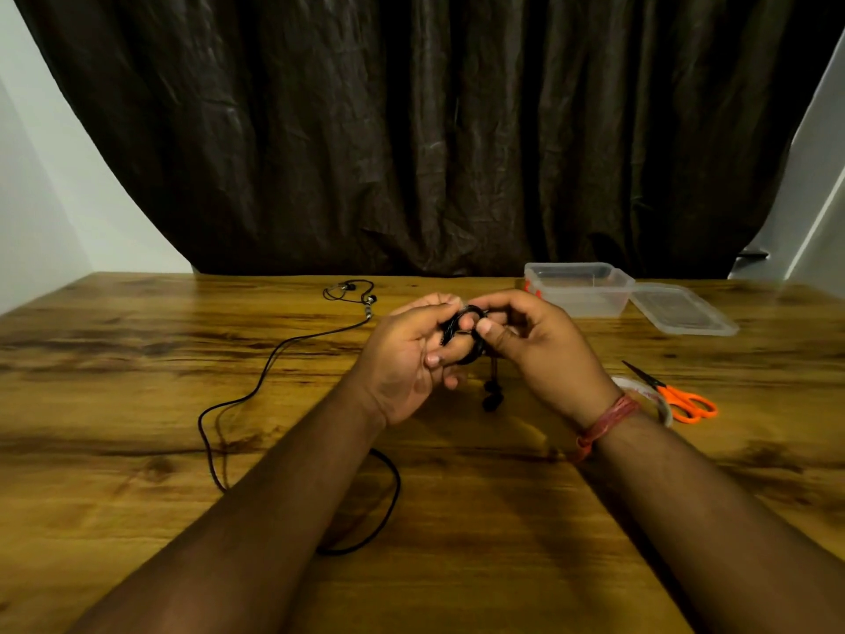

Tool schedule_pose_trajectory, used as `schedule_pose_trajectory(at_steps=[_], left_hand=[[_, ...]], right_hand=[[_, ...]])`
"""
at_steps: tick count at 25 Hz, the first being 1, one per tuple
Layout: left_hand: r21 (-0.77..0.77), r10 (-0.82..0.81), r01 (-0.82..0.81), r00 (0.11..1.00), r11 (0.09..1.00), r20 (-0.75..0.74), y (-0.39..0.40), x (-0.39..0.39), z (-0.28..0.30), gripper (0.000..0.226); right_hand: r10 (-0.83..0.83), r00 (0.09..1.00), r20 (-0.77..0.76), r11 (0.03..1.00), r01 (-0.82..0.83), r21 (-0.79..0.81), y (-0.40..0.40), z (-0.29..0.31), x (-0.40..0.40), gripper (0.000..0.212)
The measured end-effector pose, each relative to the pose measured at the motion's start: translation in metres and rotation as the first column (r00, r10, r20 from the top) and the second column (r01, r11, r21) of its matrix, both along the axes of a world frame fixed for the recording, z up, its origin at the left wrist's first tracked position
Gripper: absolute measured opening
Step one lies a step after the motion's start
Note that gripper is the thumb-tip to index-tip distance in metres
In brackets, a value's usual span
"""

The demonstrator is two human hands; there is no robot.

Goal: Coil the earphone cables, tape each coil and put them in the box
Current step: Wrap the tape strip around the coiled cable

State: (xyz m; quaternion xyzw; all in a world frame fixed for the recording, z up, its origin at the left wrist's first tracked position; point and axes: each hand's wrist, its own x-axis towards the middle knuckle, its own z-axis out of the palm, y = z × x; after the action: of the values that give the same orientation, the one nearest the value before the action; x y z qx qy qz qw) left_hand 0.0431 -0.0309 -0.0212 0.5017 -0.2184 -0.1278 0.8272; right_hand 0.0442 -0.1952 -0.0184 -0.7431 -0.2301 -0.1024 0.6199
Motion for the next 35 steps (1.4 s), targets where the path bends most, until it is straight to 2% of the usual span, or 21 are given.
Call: schedule_pose_trajectory(at_steps=[5, 7, 11, 16, 23, 29, 33, 35], left_hand=[[0.068, 0.019, -0.021, 0.999, 0.997, 0.035, -0.004, -0.002, -0.002, 0.019], [0.086, 0.056, -0.059, 0.998, 0.995, 0.031, -0.004, -0.002, -0.001, 0.018], [0.152, 0.126, -0.131, 0.991, 0.98, 0.044, -0.004, -0.003, -0.001, 0.017], [0.242, 0.128, -0.143, 0.989, 0.96, 0.076, -0.006, -0.005, -0.001, 0.019], [0.263, 0.147, -0.169, 0.984, 0.95, 0.102, -0.009, -0.009, 0.0, 0.015], [0.266, 0.097, -0.116, 0.992, 0.957, 0.084, -0.011, -0.01, 0.0, 0.015], [0.275, 0.147, -0.17, 0.984, 0.946, 0.104, -0.005, -0.007, 0.002, 0.017], [0.278, 0.159, -0.187, 0.98, 0.942, 0.123, -0.002, -0.006, 0.003, 0.018]], right_hand=[[-0.023, 0.994, -0.105, 0.998, 0.028, 0.049, -0.001, -0.003, 0.002, 0.014], [-0.057, 0.997, -0.045, 0.998, 0.058, 0.017, -0.003, -0.002, 0.003, 0.017], [-0.108, 0.98, 0.169, 0.987, 0.126, -0.099, -0.005, 0.0, 0.0, 0.012], [-0.135, 0.975, 0.177, 0.98, 0.158, -0.122, -0.003, 0.001, 0.0, 0.007], [-0.068, 0.981, 0.181, 0.988, 0.091, -0.122, -0.008, 0.003, 0.001, 0.006], [0.056, 0.98, 0.19, 0.976, -0.014, -0.219, -0.023, 0.008, 0.004, 0.003], [0.145, 0.985, 0.089, 0.978, -0.13, -0.162, -0.034, 0.014, 0.002, 0.005], [0.099, 0.992, 0.075, 0.991, -0.091, -0.098, -0.033, 0.014, 0.001, 0.009]])
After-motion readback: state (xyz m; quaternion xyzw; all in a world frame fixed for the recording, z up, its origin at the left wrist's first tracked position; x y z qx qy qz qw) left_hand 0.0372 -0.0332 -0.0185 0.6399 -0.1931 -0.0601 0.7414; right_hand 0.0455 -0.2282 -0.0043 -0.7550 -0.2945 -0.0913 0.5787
